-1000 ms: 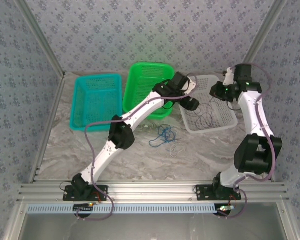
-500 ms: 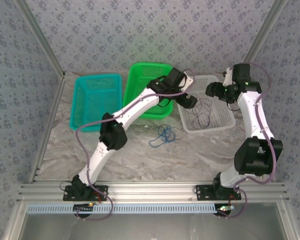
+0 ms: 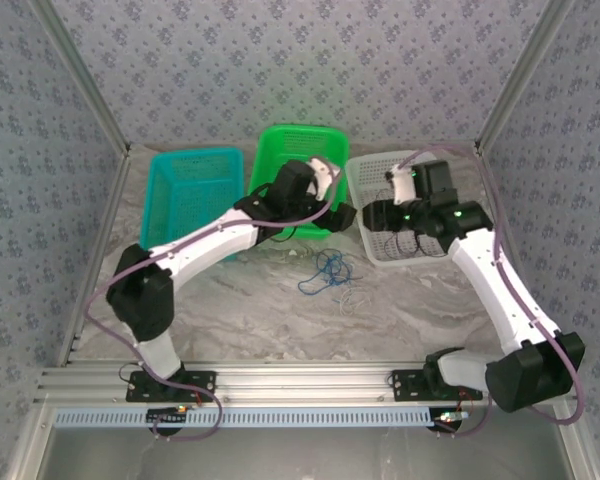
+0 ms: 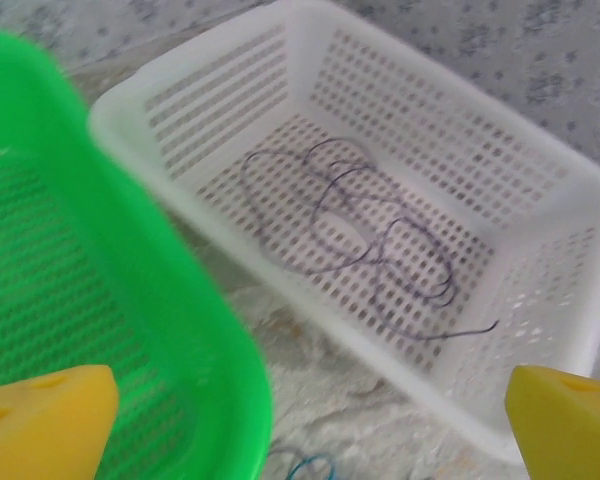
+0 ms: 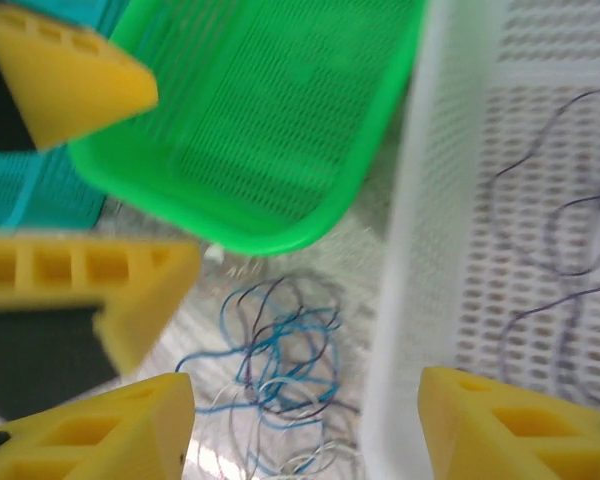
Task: Untangle the cables
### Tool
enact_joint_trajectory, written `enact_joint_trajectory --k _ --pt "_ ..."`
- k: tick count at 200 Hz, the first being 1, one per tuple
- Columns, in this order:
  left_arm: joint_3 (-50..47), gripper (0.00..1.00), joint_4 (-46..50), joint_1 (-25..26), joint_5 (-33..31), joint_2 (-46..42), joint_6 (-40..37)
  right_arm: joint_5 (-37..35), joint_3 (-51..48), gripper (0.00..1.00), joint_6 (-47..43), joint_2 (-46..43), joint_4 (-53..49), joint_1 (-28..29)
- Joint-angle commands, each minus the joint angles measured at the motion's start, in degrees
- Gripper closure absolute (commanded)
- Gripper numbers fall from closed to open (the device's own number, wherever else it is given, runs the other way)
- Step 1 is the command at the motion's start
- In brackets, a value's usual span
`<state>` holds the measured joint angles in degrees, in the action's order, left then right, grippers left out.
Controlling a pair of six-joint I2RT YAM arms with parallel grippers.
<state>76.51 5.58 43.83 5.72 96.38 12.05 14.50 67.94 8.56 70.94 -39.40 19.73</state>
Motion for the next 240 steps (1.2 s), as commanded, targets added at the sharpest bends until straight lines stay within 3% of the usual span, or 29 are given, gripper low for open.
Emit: enact_joint_trajectory --k 1,38,64,89,126,190,216,240 --pt "-7.57 0.0 -9.44 -1.65 -3.59 -7.64 4.22 -2.18 -4.37 0.4 3.22 1.3 3.59 4.67" --pt "-16.5 0.01 -7.88 -2.28 -10.24 -17.05 4.4 -4.01 -9.0 0.44 6.6 4.83 9.76 11.76" --pt "-22.44 0.0 -7.47 -3.37 -14.92 -22.21 8.78 -5.99 -8.28 0.5 6.41 10.1 9.45 14.77" --pt "-28.96 0.01 -9.82 -5.01 -16.38 -28.25 11.33 -6.23 -8.18 0.56 5.62 13.7 11.44 16.64" --pt "-31.2 0.01 -5.62 -6.67 -17.36 -33.84 10.86 -9.16 -6.43 0.62 5.24 18.9 9.75 17.7" --pt "-32.71 0.01 -7.12 -6.8 -16.0 -33.8 11.24 -13.53 -6.21 0.61 6.79 22.84 12.31 19.2" --pt "-31.69 0.0 -6.83 -6.8 -14.98 -32.51 10.81 -14.83 -6.34 0.73 7.57 22.84 13.8 20.05" --pt "-31.43 0.01 -6.9 -6.81 -14.44 -32.08 10.53 -15.75 -6.37 0.94 8.31 22.05 13.93 20.52"
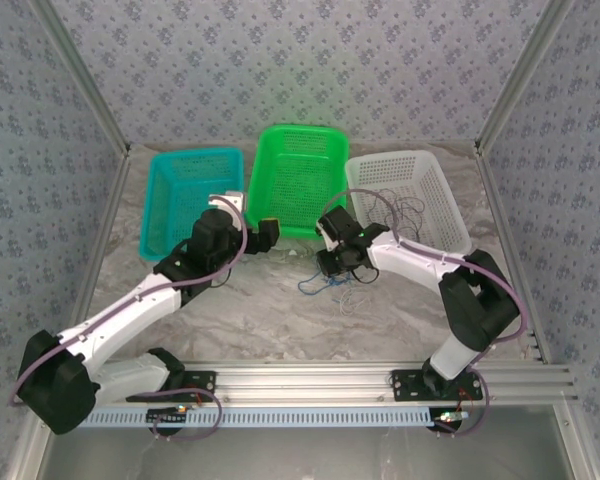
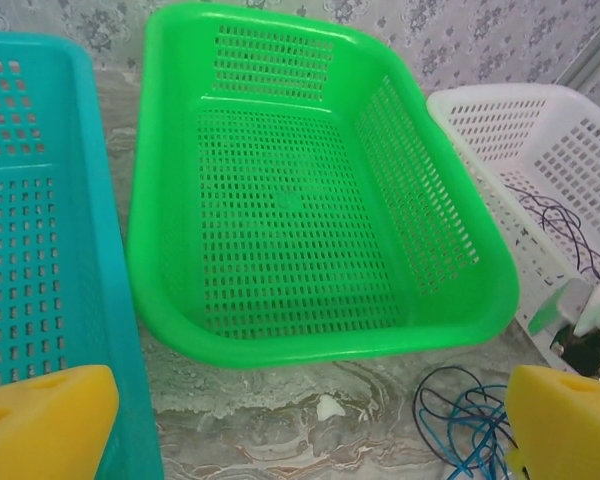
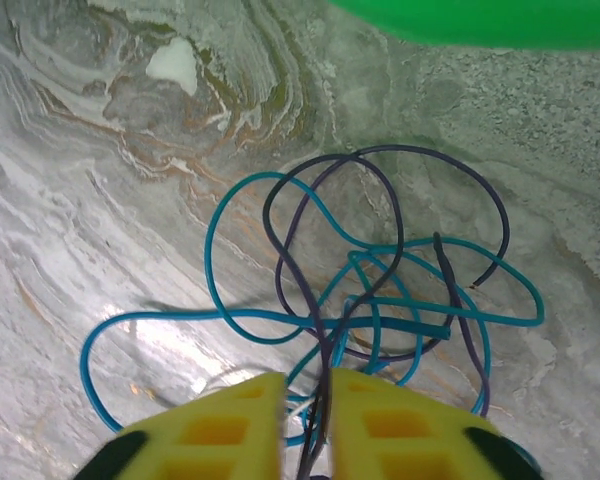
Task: Untangle the cables
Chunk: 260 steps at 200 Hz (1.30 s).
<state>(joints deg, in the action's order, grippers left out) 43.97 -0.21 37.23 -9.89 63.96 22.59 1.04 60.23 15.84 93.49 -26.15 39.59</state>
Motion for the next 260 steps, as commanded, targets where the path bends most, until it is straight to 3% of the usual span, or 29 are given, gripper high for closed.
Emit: enact_joint_trajectory --k 1,10,37,74,126,189,260 --pt "1.08 0.01 -1.11 -0.22 1.18 0.36 0.0 -2.28 1.37 0.94 1.04 -0.6 0.58 0.66" --pt "1.04 0.01 -1.0 -0.15 1.36 0.31 -0.09 -2.35 1.21 1.0 1.08 -1.62 0.15 0.83" --pt "0.6 0.01 -0.81 -0.15 1.54 0.37 -0.2 -1.07 1.27 1.0 1.24 -7.01 -1.9 0.87" --pt "0.31 0.01 -2.45 -0.17 3.39 1.41 0.09 5.82 2.69 1.0 0.2 -15.59 -3.35 0.92" --pt "-1.71 0.01 -11.81 0.09 16.14 2.34 -0.62 9.41 7.16 1.0 -0.19 -20.25 -5.62 0.84" --pt "-3.24 0.04 -17.6 1.02 23.43 5.85 2.66 13.62 4.8 1.0 1.97 -22.63 -1.27 -1.05" --pt "-3.72 0.08 -17.32 2.85 20.96 9.01 4.04 16.11 0.09 1.0 4.44 -24.11 3.3 -1.81"
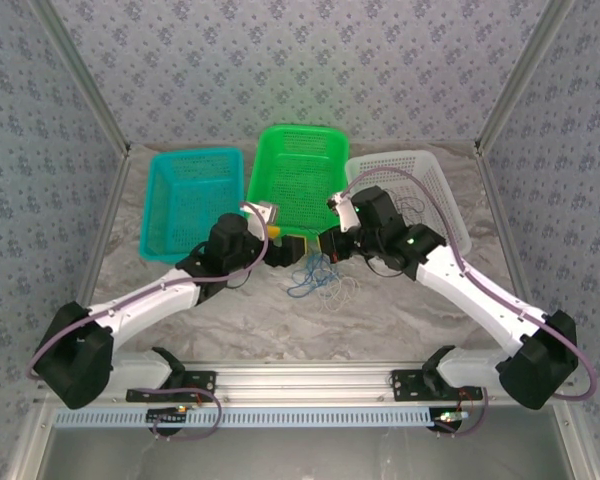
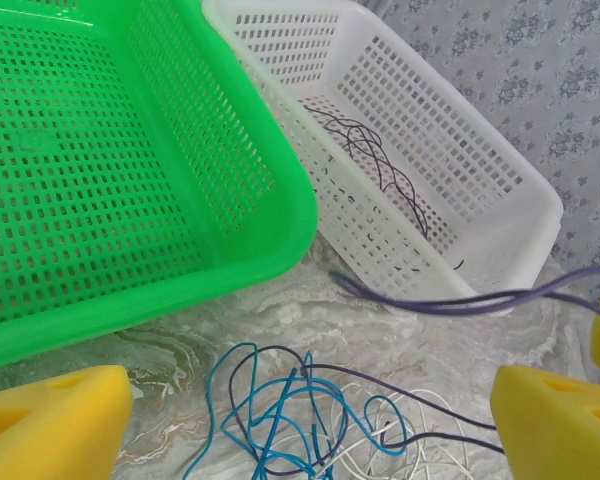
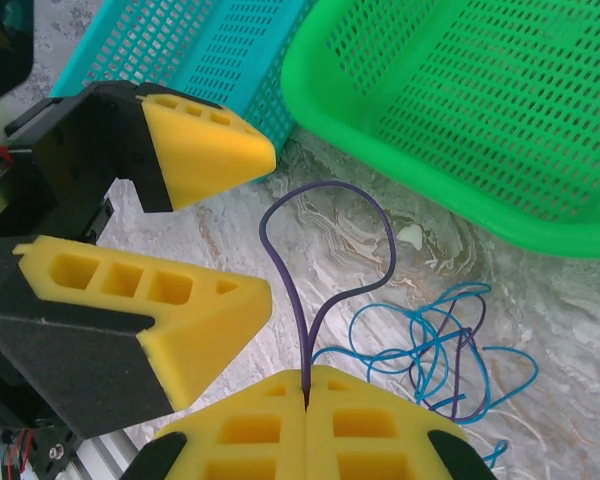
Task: Untangle the cables
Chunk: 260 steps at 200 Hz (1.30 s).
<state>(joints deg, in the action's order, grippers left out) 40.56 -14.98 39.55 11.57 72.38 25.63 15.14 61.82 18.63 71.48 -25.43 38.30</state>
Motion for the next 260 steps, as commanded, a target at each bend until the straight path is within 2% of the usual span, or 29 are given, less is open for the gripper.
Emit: enact_joint_trajectory --k 1,42,126,144,168,201,217,234,244,254,260 --pt "-0.3 0.08 -2.57 0.57 -0.68 0.67 1.05 2.05 -1.52 1.0 1.7 -2.12 2.67 -0.56" --pt "0.07 0.11 -3.79 0.87 -3.33 2.12 0.55 4.54 -2.53 1.0 2.06 -3.09 3.21 -1.1" --pt "3.08 0.13 -2.33 2.66 -5.2 3.0 -8.99 12.5 -3.86 1.0 2.53 -3.65 3.02 -3.36" --pt "3.3 0.17 -3.68 2.87 -4.01 3.09 -10.16 14.75 -4.36 1.0 2.52 -3.94 2.94 -3.91" --pt "3.56 0.32 -5.44 3.11 -3.75 3.54 -11.03 16.79 -5.01 1.0 2.51 -3.81 3.14 -4.19" --pt "3.98 0.42 -7.09 3.6 -2.3 3.88 -12.25 17.95 -6.01 1.0 2.52 -3.63 3.51 -4.69" --pt "4.69 0.58 -6.52 3.86 -1.25 4.24 -13.13 18.52 -6.19 1.0 2.52 -3.5 3.87 -4.84" --pt "5.3 0.82 -6.11 4.04 -0.94 4.61 -13.5 18.55 -6.32 1.0 2.55 -3.37 3.94 -5.17" --pt "5.49 0.92 -5.86 4.08 -1.18 4.57 -13.42 18.41 -6.41 1.0 2.58 -3.25 3.93 -5.45" --pt "5.51 0.99 -5.81 4.05 -1.51 4.44 -13.17 17.7 -6.63 0.92 2.68 -3.19 3.5 -5.64" --pt "5.53 1.0 -5.8 4.09 -1.8 4.22 -13.15 16.82 -6.71 0.87 2.68 -3.2 2.98 -5.8"
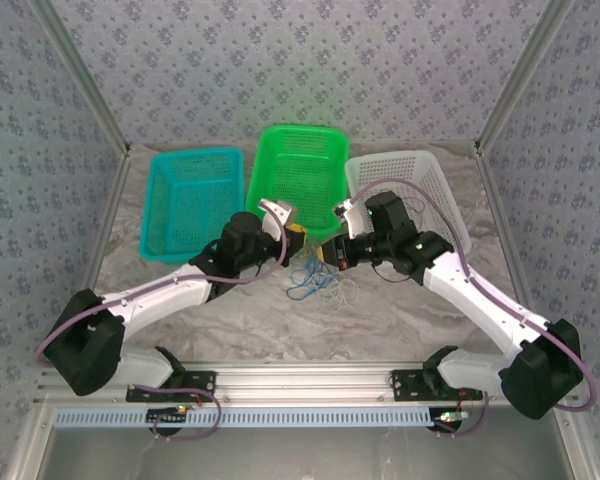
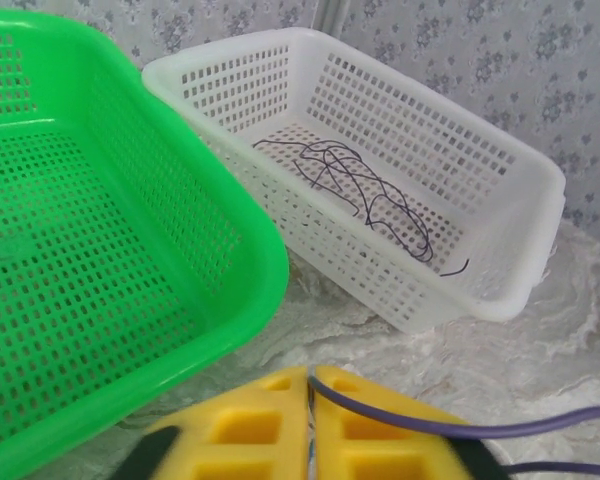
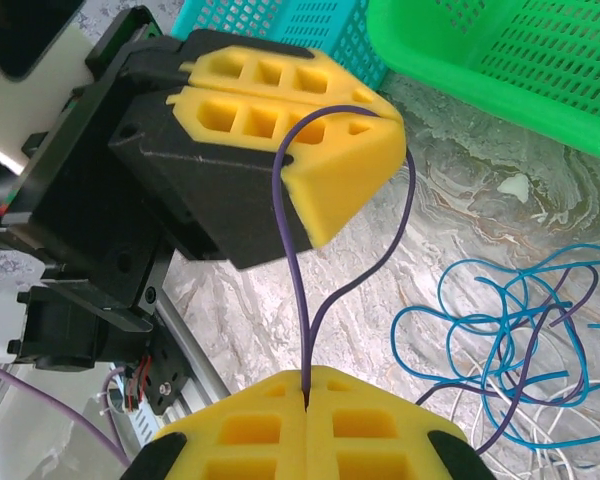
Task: Untangle the cables
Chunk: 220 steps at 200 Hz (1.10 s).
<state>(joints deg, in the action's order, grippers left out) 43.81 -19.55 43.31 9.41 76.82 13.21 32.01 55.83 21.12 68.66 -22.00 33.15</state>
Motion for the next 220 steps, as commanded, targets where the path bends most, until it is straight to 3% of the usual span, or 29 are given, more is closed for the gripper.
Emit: enact_joint_trajectory --k 1,54,72,128,165,220 --pt "2.35 1.0 -1.21 0.4 0.35 -0.28 -0.69 -0.21 -0.73 0.87 0.17 -0.38 -0.52 -0.64" --pt "2.97 1.0 1.49 0.37 -0.51 -2.98 -1.96 -2.19 -1.47 0.81 -0.02 -1.17 -1.09 -1.77" --pt "2.96 1.0 2.16 0.42 -0.66 -3.58 -1.94 -4.28 -1.57 0.59 -0.43 -1.34 -2.37 -1.95" --pt "5.28 1.0 7.18 0.38 -1.0 -3.08 -2.2 -5.56 -3.45 0.4 -1.1 -3.74 -0.62 -1.0" --pt "5.77 1.0 6.96 0.72 -0.7 -2.57 -2.17 -8.68 -3.19 0.39 -0.82 -4.42 1.81 0.22" --pt "3.81 1.0 4.41 0.81 -1.32 -3.71 -2.92 -8.19 -6.44 0.54 0.38 -4.45 3.42 -0.47"
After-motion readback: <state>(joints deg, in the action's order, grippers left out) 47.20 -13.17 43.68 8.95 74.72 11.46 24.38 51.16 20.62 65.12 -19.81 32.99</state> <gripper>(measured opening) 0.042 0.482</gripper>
